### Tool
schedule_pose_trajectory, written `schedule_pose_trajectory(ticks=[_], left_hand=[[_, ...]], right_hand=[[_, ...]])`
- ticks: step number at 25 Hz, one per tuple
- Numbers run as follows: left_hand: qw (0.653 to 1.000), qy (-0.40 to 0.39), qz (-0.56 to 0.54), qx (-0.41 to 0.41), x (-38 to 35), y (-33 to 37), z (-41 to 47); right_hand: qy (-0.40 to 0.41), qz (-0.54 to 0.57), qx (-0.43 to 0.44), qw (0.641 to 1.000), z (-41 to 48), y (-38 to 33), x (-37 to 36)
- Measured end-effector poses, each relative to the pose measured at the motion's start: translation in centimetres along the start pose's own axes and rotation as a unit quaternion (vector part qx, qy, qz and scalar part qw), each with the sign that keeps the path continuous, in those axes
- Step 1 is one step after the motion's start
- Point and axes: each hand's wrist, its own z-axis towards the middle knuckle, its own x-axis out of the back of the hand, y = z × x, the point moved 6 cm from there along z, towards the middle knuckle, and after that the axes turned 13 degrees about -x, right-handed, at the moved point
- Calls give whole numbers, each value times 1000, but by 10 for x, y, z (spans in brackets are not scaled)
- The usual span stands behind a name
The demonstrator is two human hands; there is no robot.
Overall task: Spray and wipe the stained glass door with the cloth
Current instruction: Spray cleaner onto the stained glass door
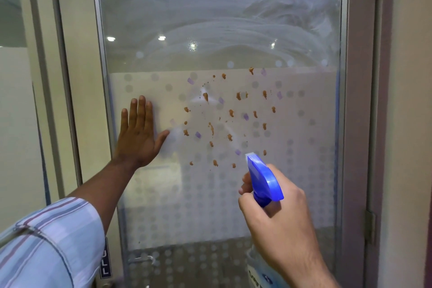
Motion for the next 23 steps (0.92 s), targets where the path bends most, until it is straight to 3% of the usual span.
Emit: schedule_pose_trajectory(ticks=[5, 9, 15, 18, 23], left_hand=[[999, -33, -16, 9, 2, 1, 0], [997, -54, -49, 16, 17, 6, 0], [985, -21, -156, 71, 45, 37, -61], [940, -29, -310, 139, 51, 62, -117], [808, 7, -550, 211, 80, 119, -212]], right_hand=[[-8, 27, -9, 1000, -4, -3, -4], [-77, 53, -36, 995, -7, -1, -18], [-137, 118, -63, 981, -21, -1, -54], [-163, 154, -70, 972, -25, 1, -70], [-175, 201, -74, 961, -32, 4, -92]])
